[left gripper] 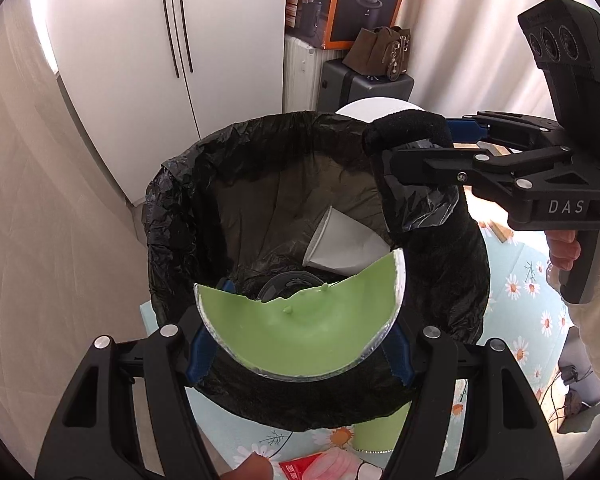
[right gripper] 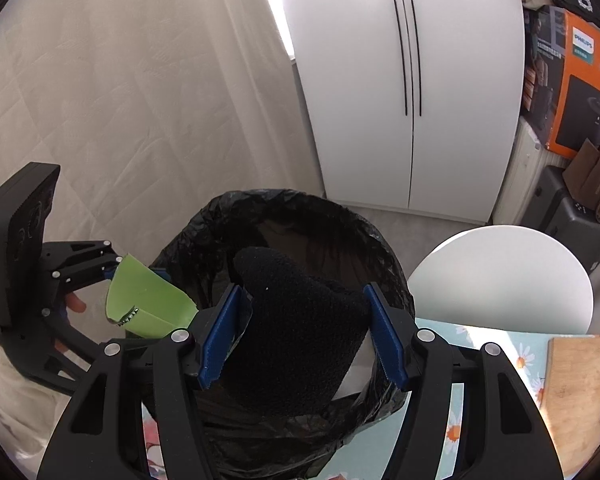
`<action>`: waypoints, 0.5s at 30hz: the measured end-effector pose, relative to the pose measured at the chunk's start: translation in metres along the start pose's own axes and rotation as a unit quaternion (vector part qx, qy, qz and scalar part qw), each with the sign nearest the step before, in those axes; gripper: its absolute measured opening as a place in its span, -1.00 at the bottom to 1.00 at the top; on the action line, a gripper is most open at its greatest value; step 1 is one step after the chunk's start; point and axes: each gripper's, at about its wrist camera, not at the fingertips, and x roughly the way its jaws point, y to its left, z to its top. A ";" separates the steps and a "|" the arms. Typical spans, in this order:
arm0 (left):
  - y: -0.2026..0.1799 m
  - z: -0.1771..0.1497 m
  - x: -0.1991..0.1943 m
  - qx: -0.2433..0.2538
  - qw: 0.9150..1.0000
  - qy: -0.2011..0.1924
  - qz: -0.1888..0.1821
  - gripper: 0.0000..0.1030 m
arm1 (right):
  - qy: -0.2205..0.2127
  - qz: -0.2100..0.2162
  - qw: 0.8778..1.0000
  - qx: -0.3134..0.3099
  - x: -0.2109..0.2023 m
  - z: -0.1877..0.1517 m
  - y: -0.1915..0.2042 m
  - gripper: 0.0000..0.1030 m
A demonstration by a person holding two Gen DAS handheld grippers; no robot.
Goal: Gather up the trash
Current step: 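Open both tools to drop the cloth and green cup into the bin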
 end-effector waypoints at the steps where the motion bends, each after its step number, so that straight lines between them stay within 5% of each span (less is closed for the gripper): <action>1: 0.003 0.001 0.004 -0.002 1.000 0.001 -0.007 0.33 | 0.002 -0.003 1.000 0.000 0.003 0.000 -0.001 0.14; 3: 0.005 0.001 0.012 0.000 1.000 -0.002 -0.026 0.40 | 0.005 -0.008 1.000 -0.002 0.007 0.000 -0.002 0.20; 4: 0.008 0.001 0.013 -0.001 1.000 -0.008 -0.021 0.59 | 0.001 -0.011 1.000 -0.004 0.006 0.000 -0.002 0.29; 5: 0.009 0.000 0.013 -0.004 1.000 -0.013 -0.019 0.69 | -0.007 -0.019 1.000 -0.005 0.004 0.000 -0.003 0.66; 6: 0.011 -0.002 0.012 -0.007 1.000 -0.018 -0.024 0.84 | -0.016 -0.026 1.000 -0.005 0.001 0.001 -0.004 0.78; 9: 0.017 -0.007 0.007 -0.014 0.998 -0.027 -0.046 0.88 | -0.034 -0.030 0.999 0.004 -0.010 0.004 -0.010 0.76; 15: 0.011 -0.023 0.000 -0.024 0.999 -0.031 -0.015 0.88 | -0.033 -0.052 0.998 0.017 -0.017 -0.004 -0.019 0.79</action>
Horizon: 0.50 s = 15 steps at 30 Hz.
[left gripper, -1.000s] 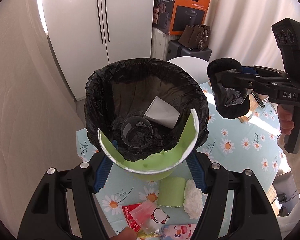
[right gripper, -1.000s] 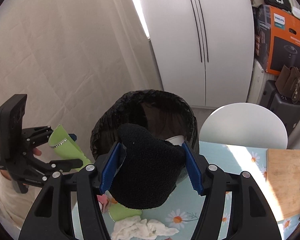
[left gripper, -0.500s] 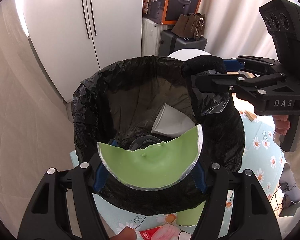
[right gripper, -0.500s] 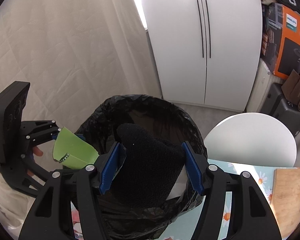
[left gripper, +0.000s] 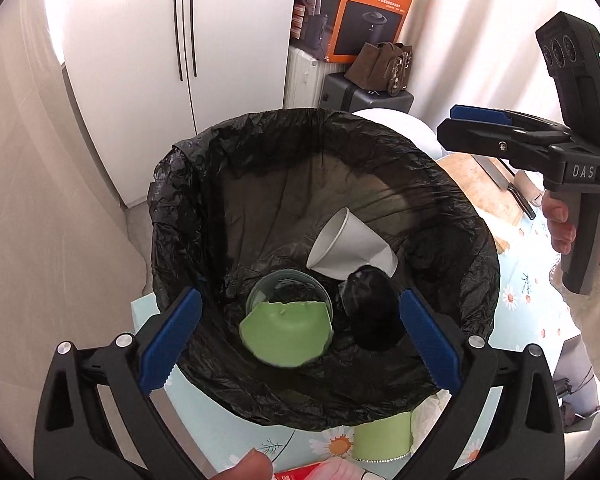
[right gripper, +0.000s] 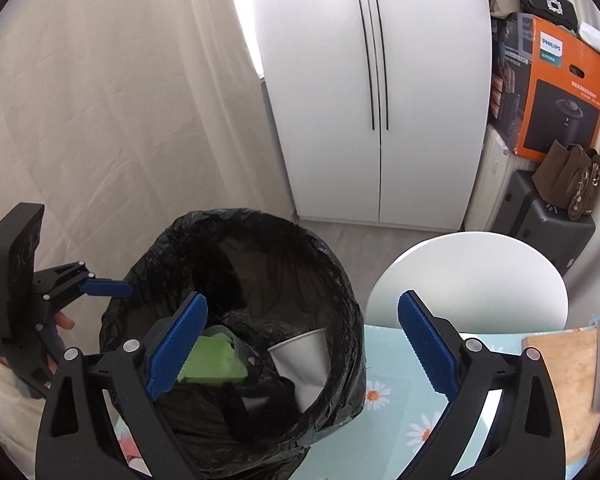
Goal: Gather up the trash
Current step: 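Open both tools to drop the cloth and green cup into the bin, then grasp the crumpled tissues with the right tool while the left tool grasps the stacked plastic cups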
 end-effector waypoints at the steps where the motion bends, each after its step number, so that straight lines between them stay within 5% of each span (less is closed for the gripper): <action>1: -0.002 -0.003 -0.002 -0.001 1.000 0.001 0.002 0.88 | 0.002 -0.003 1.000 -0.003 -0.001 -0.003 0.000 0.79; 15: -0.043 -0.045 -0.067 -0.027 0.997 -0.023 0.071 0.88 | -0.001 0.031 0.999 -0.023 -0.053 -0.039 0.005 0.81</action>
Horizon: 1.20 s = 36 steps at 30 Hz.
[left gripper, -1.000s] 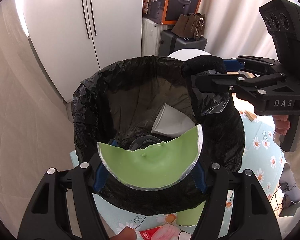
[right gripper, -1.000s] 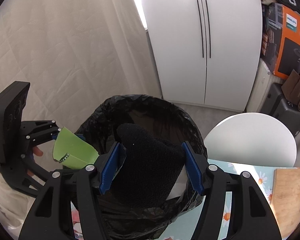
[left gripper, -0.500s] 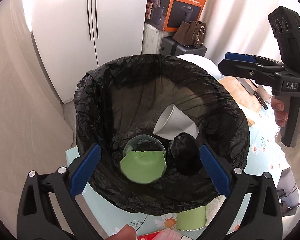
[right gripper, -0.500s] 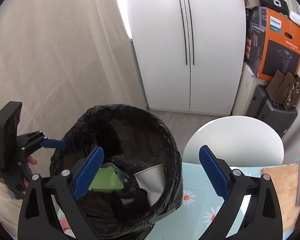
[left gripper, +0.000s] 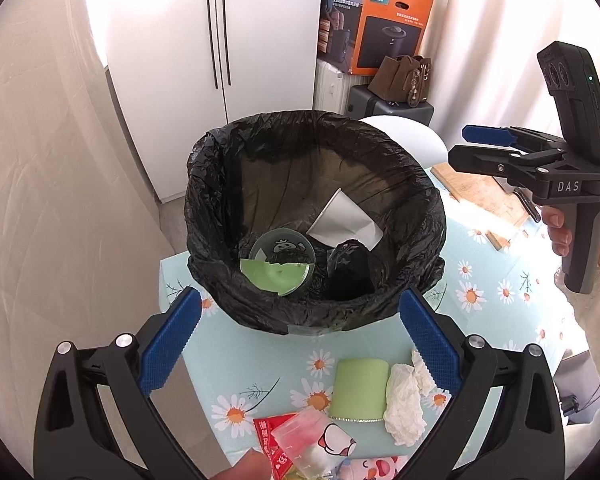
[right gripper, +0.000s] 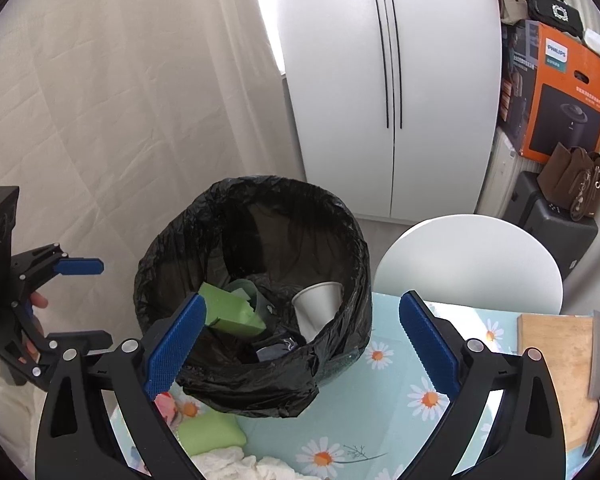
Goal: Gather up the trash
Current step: 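Grasp the crumpled tissues with the right tool while the left tool grasps the stacked plastic cups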
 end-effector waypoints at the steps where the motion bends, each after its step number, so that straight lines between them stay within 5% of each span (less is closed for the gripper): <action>1: -0.001 -0.003 -0.004 -0.004 1.000 0.001 0.006 0.88 | 0.000 0.002 1.000 0.000 -0.004 -0.002 0.000 0.81; 8: -0.011 -0.038 -0.026 -0.035 0.999 0.013 0.024 0.88 | 0.003 0.002 1.000 -0.010 -0.023 -0.025 0.003 0.81; 16: -0.014 -0.079 -0.031 -0.097 0.995 0.031 0.003 0.88 | 0.030 0.003 0.999 -0.025 -0.022 -0.058 0.007 0.81; 26: -0.017 -0.131 0.006 -0.157 0.983 0.085 0.033 0.88 | 0.089 -0.015 0.995 -0.042 0.006 -0.115 0.009 0.81; 36: -0.019 -0.155 0.051 -0.154 0.977 0.123 0.077 0.88 | 0.152 0.000 0.987 -0.047 0.039 -0.159 0.011 0.81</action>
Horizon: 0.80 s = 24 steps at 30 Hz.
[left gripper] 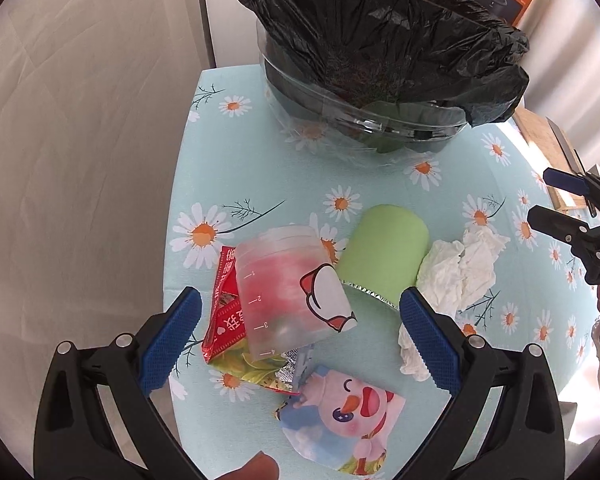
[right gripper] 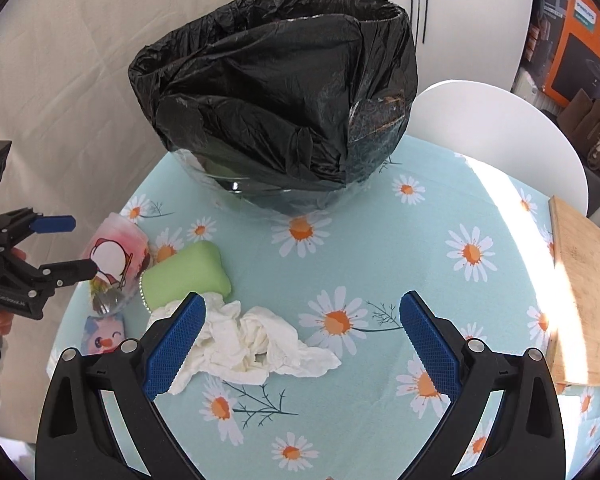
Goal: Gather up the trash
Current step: 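Grasp the crumpled tissues with the right tool while the left tool grasps the stacked plastic cups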
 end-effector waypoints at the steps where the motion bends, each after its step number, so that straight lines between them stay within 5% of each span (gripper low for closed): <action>1: -0.001 0.001 0.005 0.002 1.000 0.003 0.001 0.88 | 0.008 0.002 1.000 -0.001 0.005 -0.003 0.001 0.81; 11: -0.004 0.007 0.052 0.029 0.998 0.054 0.005 0.88 | 0.063 0.027 0.998 0.011 0.047 -0.018 0.005 0.81; 17: 0.010 0.013 0.063 -0.005 0.995 0.082 -0.058 0.75 | 0.085 0.046 0.995 0.017 0.068 -0.020 0.012 0.78; 20: 0.015 0.014 0.061 -0.013 0.994 0.084 -0.071 0.36 | 0.099 0.072 0.992 0.015 0.077 -0.021 0.019 -0.19; 24: 0.017 0.016 0.058 -0.013 0.994 0.093 -0.065 0.21 | 0.096 0.076 0.992 0.012 0.075 -0.023 0.024 -0.22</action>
